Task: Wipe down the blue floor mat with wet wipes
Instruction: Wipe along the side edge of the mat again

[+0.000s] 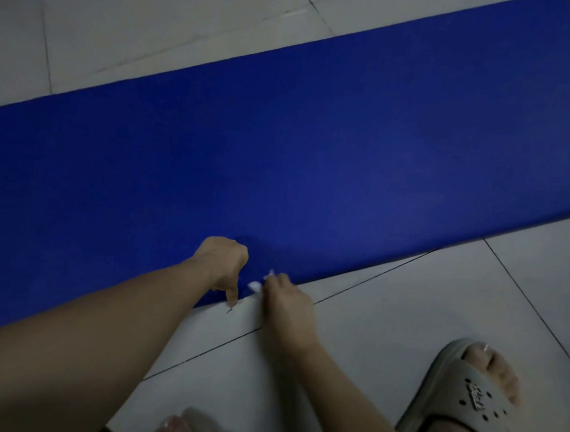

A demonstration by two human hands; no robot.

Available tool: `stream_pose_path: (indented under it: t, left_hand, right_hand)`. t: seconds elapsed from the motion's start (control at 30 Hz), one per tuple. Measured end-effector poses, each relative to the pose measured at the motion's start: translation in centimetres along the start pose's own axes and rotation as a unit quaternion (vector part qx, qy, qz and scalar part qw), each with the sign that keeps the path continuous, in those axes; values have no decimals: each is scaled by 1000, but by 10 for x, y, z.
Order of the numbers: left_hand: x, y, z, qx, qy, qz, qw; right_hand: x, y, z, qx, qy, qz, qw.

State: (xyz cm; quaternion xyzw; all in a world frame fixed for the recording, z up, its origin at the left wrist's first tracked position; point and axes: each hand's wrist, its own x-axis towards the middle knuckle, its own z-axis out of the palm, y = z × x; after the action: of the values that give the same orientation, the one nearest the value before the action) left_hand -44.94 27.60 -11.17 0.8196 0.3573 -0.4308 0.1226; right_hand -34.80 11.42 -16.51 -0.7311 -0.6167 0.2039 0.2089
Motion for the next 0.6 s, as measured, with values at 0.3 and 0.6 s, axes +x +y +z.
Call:
stream_pose_path:
  t: [0.3,0.6]
  left_hand:
    - [1,-1,-3,1,-17,12,1000]
    - [0,0,-3,1,-22,6,1000]
  right_hand:
    - [1,57,-41,47,146,216,964]
    - [15,30,-33,59,124,129,982]
